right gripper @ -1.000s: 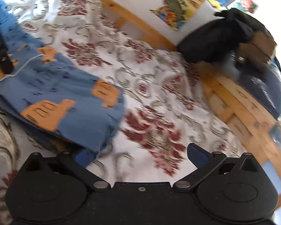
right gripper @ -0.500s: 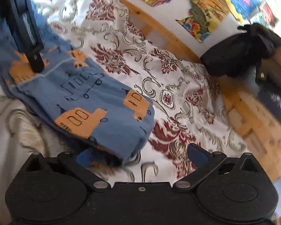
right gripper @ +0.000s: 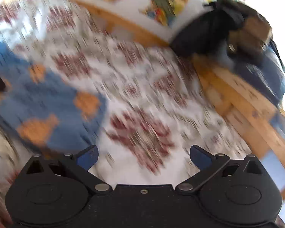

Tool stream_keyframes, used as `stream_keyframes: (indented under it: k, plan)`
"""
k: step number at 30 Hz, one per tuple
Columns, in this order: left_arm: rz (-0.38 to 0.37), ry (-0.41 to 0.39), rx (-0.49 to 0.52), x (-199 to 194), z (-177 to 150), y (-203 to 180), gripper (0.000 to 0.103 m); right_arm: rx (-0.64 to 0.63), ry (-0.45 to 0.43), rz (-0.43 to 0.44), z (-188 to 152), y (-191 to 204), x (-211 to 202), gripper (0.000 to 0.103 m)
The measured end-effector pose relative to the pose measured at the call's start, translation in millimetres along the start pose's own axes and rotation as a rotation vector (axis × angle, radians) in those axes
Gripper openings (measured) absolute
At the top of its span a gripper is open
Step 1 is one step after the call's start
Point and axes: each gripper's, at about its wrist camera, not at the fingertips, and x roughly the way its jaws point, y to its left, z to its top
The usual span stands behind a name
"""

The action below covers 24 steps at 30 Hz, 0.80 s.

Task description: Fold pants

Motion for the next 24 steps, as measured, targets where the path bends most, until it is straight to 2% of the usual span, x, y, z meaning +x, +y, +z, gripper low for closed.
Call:
stream_keyframes:
  k: [1,3,5,6,8,11,15,17,19,20,22,24]
  plan:
    - [-0.002,-0.002,0.000,-2.7,-0.3,0.4,0.067,-0.015,-0.013,0.025,6.7,7.1,5.5,0.102]
    - [0.015,-0.005,0.006,-4.3,-3.1,-1.0,0.067,-0.066,0.023,0.060,11.3,21.2,25.0,0.102]
    - [0.040,-0.002,0.015,0.1,-6.5,-2.6,0.070,-0.112,0.136,0.017,-1.1,25.7,49.2,0.101]
    - [0.044,-0.005,0.019,2.3,-8.0,-2.7,0.071,-0.078,0.182,0.017,-9.7,18.5,53.2,0.100]
    - [0.032,-0.005,0.014,3.8,-7.9,-1.0,0.073,0.026,0.204,0.010,-19.0,-0.9,43.6,0.101]
    - [0.029,0.004,0.006,4.6,-6.3,1.9,0.074,-0.038,0.129,-0.036,-8.6,-4.7,22.7,0.101]
    - [0.068,0.005,-0.002,-7.1,-9.0,1.7,0.071,-0.002,0.056,0.053,14.4,-5.4,31.1,0.101]
    - [0.090,0.004,0.003,-8.9,-12.1,3.2,0.071,-0.082,0.093,0.084,11.7,10.4,57.0,0.101]
    - [0.111,0.024,0.006,-4.0,-14.9,6.1,0.071,-0.175,0.156,0.089,6.9,21.8,76.1,0.092]
    - [0.112,0.026,0.006,-4.7,-15.3,7.3,0.071,-0.168,0.133,0.084,10.0,21.1,72.9,0.091]
    - [0.122,0.027,-0.019,-15.4,-14.5,11.9,0.071,-0.146,0.042,0.038,22.7,20.6,56.5,0.097]
    - [0.128,0.026,-0.064,-32.6,-16.5,20.2,0.072,-0.134,-0.021,0.063,38.8,28.6,39.4,0.102]
